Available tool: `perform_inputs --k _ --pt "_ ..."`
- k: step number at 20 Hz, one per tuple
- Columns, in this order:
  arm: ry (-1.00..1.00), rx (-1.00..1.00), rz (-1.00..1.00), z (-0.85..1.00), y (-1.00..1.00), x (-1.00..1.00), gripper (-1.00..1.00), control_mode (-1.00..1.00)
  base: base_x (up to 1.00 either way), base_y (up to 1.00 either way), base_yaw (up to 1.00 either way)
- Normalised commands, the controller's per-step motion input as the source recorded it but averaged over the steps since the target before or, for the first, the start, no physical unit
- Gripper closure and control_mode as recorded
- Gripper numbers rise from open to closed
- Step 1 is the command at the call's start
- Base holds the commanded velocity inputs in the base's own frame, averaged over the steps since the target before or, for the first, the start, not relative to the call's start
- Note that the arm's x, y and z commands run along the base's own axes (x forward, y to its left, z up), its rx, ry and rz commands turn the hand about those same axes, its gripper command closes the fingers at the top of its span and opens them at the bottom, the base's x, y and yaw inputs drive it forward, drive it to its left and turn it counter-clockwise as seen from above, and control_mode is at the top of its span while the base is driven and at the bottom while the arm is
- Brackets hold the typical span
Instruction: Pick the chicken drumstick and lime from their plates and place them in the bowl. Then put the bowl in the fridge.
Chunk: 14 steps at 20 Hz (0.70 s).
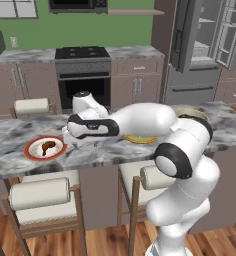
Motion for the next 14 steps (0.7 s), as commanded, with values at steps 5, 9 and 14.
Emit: perform_inputs --k 5,9,14 --pt "-0.18 -0.09 -0.16 0.0 0.79 0.12 -1.0 -1.0 0.0 0.0 0.0" --pt "-0.14 -0.09 -0.16 0.0 0.79 0.13 -1.0 -1.0 0.0 0.0 0.0" --pt "-0.01 -0.02 -0.24 0.0 0.55 0.23 -1.0 -1.0 0.0 0.0 0.0"
